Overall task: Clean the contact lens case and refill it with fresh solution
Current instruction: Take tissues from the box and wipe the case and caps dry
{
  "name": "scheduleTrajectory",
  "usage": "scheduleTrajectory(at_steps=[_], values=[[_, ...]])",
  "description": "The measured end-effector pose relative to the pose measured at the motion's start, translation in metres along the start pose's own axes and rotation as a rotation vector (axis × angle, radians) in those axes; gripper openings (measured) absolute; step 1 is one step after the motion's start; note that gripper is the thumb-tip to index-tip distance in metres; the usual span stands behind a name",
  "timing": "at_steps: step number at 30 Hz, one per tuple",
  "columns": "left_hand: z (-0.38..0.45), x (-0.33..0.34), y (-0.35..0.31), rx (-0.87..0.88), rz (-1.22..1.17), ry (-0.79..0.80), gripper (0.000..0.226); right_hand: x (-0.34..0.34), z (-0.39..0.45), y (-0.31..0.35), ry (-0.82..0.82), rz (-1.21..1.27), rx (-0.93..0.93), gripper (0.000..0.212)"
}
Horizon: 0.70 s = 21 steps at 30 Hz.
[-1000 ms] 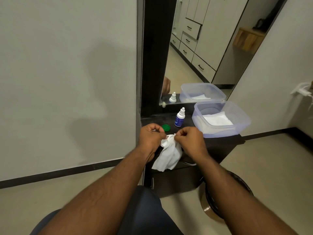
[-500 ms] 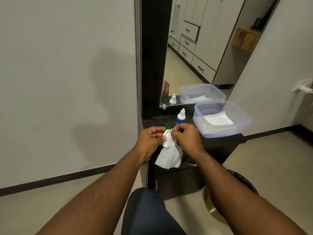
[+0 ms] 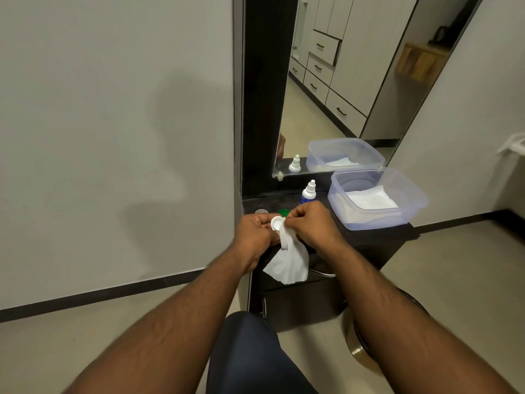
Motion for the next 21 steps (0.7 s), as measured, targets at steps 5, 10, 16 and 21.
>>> scheduleTrajectory(at_steps=[5, 10, 16, 21], values=[[0.002, -0.002, 0.004, -0.007, 0.007, -0.024, 0.034, -0.022, -0.004, -0.005, 0.120, 0.204, 0.097, 0.003], [0.008, -0.003, 0.006, -0.047, 0.013, -0.029, 0.037, -0.044, -0.018, -0.027, -0.118, 0.322, 0.033, 0.008], [0.006, -0.002, 0.003, -0.043, 0.069, -0.022, 0.038, -0.014, -0.020, -0.013, 0.030, -0.107, -0.224, 0.016], [0.003, -0.001, 0.002, -0.016, 0.095, -0.006, 0.037, -0.006, -0.017, -0.004, 0.000, -0.409, -0.317, 0.019]])
Point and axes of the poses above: each hand's wrist, its own z-axis towards the middle knuckle, its own x-axis out of the palm, y = z × x, the point moved 4 cm from there along z, towards the middle knuckle, and after that the axes turned 12 degrees about y, right-handed, at the moved point
